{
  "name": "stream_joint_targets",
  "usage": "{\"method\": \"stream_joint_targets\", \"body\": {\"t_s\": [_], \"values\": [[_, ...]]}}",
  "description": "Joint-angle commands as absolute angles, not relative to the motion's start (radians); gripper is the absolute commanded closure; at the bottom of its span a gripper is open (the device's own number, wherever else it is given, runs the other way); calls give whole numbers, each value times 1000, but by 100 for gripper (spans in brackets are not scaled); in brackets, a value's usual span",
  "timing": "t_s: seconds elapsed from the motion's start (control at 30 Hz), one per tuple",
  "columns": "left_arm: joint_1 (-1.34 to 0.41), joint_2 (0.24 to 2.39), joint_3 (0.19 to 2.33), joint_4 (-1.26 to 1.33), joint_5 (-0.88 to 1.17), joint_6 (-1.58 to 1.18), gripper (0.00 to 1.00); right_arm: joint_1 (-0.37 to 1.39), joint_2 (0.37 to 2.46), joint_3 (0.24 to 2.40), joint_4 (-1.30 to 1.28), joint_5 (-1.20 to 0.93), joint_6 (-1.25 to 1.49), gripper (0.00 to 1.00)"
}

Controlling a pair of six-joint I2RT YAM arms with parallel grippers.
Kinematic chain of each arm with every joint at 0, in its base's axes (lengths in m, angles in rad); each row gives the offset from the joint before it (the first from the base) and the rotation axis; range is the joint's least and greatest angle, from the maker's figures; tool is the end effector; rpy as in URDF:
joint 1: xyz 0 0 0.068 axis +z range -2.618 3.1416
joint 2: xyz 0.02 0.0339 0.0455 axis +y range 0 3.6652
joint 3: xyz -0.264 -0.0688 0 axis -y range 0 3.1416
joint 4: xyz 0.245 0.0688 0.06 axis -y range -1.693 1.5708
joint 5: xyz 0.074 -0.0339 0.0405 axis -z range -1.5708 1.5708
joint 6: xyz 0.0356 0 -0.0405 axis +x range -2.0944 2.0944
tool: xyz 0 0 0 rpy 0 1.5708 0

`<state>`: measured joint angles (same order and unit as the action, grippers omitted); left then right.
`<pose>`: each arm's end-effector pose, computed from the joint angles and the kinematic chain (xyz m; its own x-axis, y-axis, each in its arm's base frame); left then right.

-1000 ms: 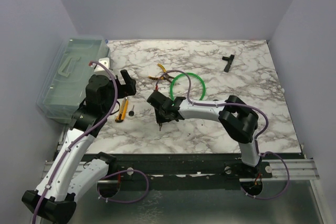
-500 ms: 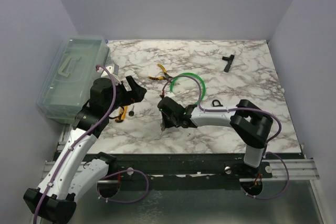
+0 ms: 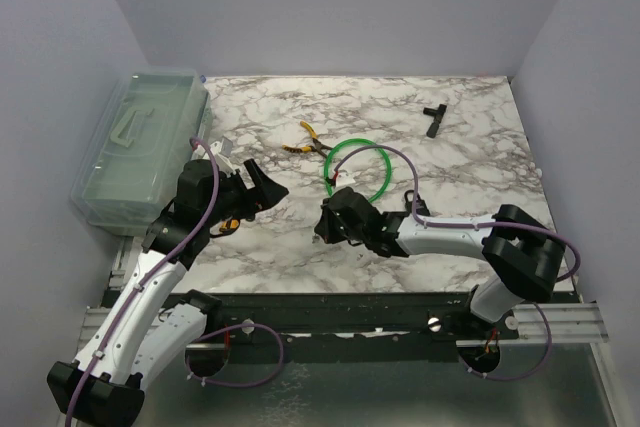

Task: Unlock with the key

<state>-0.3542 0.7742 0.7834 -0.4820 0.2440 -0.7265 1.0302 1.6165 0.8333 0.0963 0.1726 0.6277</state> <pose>0.1586 -0.0678 0.3109 -0.6768 -0.4369 -0.5924 0.1187 0.7295 -0.6736 0.1763 0.2818 0.1777 -0.7201 -0.0755 -0.6898 -0.4367 0.8218 0.3659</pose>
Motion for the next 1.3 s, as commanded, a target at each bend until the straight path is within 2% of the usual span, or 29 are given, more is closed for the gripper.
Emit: {"method": "stream_joint_targets", "body": {"t_s": [0.0,0.33,0.6,0.8,0.83,0.97,1.03,1.17,1.27], "values": [[-348,773,750,-489,310,-771,16,1023,1546,790,209,190,649,100],[-348,787,674,-396,387,-886,21,1020,1471,754,250,192,647,100],[-348,761,724,-453,281,-741,24,1022,1548,749,123,131,604,100],[-348,843,754,-457,270,-677,24,1022,1579,713,55,68,615,98],[-349,855,776,-469,275,-658,24,1022,1563,697,47,64,621,94],[-348,888,861,-526,206,-545,21,1022,1488,650,-31,69,642,61],[-348,899,872,-537,155,-502,20,1022,1453,640,-79,73,642,50],[-348,912,864,-540,125,-487,20,1022,1408,659,-149,52,587,38],[-348,907,864,-540,126,-483,20,1022,1407,687,-174,28,536,37]]}}
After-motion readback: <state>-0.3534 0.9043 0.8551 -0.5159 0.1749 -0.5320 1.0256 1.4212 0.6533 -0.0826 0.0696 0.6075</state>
